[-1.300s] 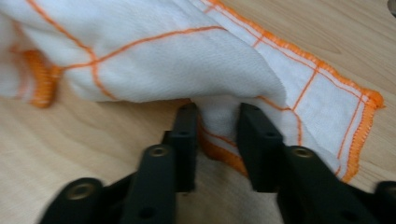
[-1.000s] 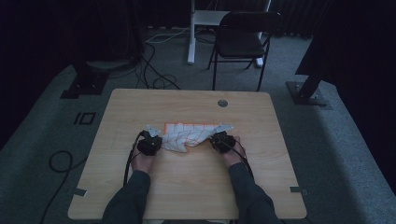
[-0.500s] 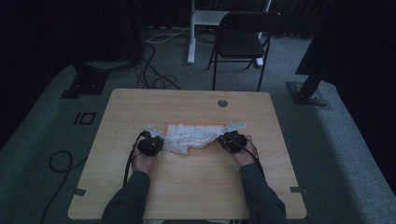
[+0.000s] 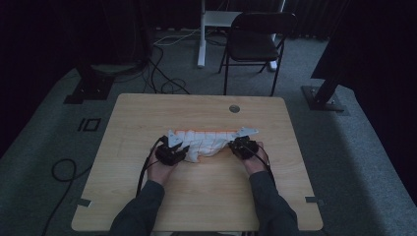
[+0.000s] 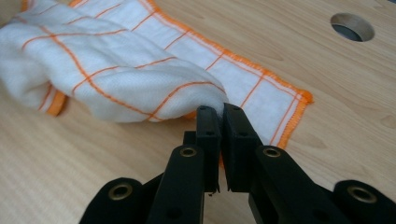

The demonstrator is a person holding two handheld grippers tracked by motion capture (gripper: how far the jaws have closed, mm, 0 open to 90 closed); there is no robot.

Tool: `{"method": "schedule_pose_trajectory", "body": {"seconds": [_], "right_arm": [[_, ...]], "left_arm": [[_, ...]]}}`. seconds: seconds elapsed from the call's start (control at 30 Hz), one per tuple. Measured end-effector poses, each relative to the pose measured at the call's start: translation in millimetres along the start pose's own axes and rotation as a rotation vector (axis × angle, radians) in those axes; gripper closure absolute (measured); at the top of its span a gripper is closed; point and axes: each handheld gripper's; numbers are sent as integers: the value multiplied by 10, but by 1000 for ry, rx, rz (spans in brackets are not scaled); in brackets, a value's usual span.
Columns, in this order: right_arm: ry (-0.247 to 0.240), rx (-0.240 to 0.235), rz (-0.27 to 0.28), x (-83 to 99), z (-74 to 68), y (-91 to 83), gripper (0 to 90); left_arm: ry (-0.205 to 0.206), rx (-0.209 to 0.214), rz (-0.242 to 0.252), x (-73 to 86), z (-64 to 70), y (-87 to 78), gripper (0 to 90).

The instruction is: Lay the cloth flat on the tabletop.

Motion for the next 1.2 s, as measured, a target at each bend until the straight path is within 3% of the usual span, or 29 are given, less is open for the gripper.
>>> {"method": "schedule_pose_trajectory", "body": {"seconds": [0.13, 0.23, 0.27, 0.3, 0.33, 0.43, 0.53, 0.67, 0.9, 1.0, 1.03, 1.2], "right_arm": [[39, 6, -5, -58, 41, 54, 866], [60, -2, -8, -109, 51, 93, 867], [61, -3, -10, -119, 45, 97, 866], [49, -8, -16, -131, 35, 96, 864], [41, -8, -18, -135, 25, 91, 861], [1, 5, -10, -135, -21, 58, 758], [7, 10, 12, -122, -55, 20, 719], [-33, 11, 48, -91, -162, -28, 719], [-97, -4, 97, -39, -384, -8, 710], [-98, 2, 125, -47, -434, -35, 710], [-100, -26, 115, -57, -447, -39, 727], [-118, -47, 34, -63, -529, 119, 700]], "left_arm": [[63, 36, 1, -114, 174, 68, 608], [93, 18, -42, -157, 218, 169, 610], [98, -5, -66, -164, 215, 230, 656], [94, -14, -83, -166, 201, 259, 784], [69, -5, -94, -163, 160, 302, 835], [19, 1, -99, -150, 78, 345, 871], [-27, -10, -106, -141, 3, 376, 870], [-71, -22, -123, -119, -84, 433, 863], [-78, -29, -126, -97, -131, 430, 785], [-82, -27, -116, -89, -144, 391, 758], [-86, -25, -107, -86, -144, 378, 748], [-98, -22, -64, -47, -119, 199, 715]]}}
Point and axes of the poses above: each handheld gripper's, and its own axes: y roughly forward along the jaws, x roughly out of its underside, z roughly to its right, and after that the axes turned 11 degrees about -z, right-handed
